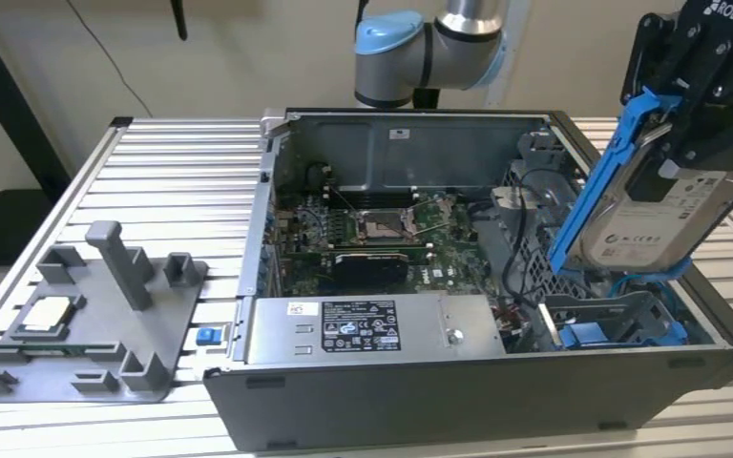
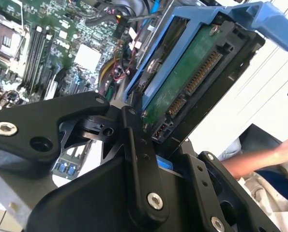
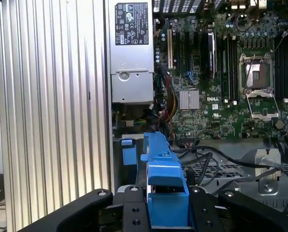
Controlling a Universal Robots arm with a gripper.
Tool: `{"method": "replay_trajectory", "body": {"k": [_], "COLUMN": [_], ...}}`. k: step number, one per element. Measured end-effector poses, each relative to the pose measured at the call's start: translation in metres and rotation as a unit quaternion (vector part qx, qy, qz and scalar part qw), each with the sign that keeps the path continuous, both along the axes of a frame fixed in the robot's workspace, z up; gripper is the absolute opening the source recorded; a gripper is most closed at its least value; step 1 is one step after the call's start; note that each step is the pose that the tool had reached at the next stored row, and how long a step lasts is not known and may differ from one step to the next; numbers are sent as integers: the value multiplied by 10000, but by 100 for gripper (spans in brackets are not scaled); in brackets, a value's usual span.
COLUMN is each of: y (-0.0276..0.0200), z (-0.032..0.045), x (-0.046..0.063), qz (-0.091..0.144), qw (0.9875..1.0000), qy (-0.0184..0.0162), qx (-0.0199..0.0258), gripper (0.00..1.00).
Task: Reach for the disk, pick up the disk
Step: 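Pick up the disk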
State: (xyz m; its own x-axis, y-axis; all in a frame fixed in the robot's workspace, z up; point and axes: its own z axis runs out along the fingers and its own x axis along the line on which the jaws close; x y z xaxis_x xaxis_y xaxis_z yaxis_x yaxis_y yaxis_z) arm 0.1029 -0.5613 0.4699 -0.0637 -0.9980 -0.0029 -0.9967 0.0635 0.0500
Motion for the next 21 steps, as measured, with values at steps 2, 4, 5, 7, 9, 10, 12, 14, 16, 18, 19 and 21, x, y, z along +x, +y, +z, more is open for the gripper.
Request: {"method": "replay_trajectory", "body": {"k": [2,4,5,7,9,10,12,14,16,18,19,21], "y": [-31,-60,-73,-86,-115,-131,-156,-172,-196,-219,-223,-223], "z": [-32,-66,-84,-114,-144,-160,-192,-221,-247,-270,-282,-290], "x": [16,27,30,35,41,47,61,72,83,95,97,98], "qz": [0,0,0,4,8,10,21,43,60,75,89,151], "qw": [10000,10000,10000,10000,10000,10000,10000,10000,10000,10000,10000,9999], "qy": [-1,-3,-4,-5,-5,-5,-5,-5,-5,-5,-5,-5], "qx": [-1,-2,-1,-3,-5,-5,-4,-6,-9,-9,-7,-9], "gripper": [0,0,0,0,0,0,0,0,0,0,0,0]}}
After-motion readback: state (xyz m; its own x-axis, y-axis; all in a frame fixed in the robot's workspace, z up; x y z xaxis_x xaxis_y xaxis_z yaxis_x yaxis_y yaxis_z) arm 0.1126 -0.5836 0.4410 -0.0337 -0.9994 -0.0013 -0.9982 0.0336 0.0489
